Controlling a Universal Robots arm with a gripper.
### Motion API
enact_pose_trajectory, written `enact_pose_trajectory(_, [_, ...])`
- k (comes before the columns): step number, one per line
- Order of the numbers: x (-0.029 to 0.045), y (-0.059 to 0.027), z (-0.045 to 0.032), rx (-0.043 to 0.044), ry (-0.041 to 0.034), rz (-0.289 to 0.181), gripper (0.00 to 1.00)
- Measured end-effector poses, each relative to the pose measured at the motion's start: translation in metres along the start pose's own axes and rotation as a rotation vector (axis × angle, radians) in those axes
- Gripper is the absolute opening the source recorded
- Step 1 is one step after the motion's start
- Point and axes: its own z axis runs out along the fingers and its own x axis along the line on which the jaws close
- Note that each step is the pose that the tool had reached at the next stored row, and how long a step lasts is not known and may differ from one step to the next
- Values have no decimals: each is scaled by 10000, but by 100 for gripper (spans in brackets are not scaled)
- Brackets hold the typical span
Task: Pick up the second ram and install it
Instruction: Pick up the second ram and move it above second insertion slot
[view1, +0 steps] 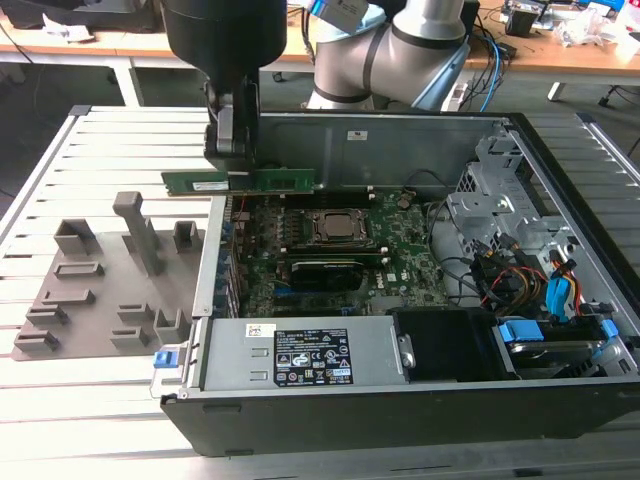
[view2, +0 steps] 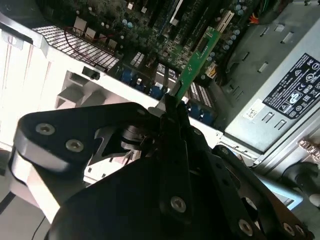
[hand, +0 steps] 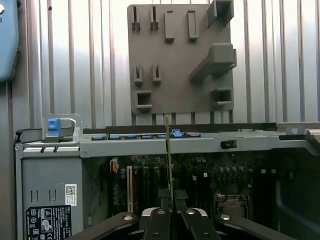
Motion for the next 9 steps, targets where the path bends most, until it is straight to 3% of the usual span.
enact_pose_trajectory(7, [-5, -157, -3, 0, 0, -1, 14])
enact_pose_trajectory(9, [-7, -243, -4, 0, 0, 0, 14])
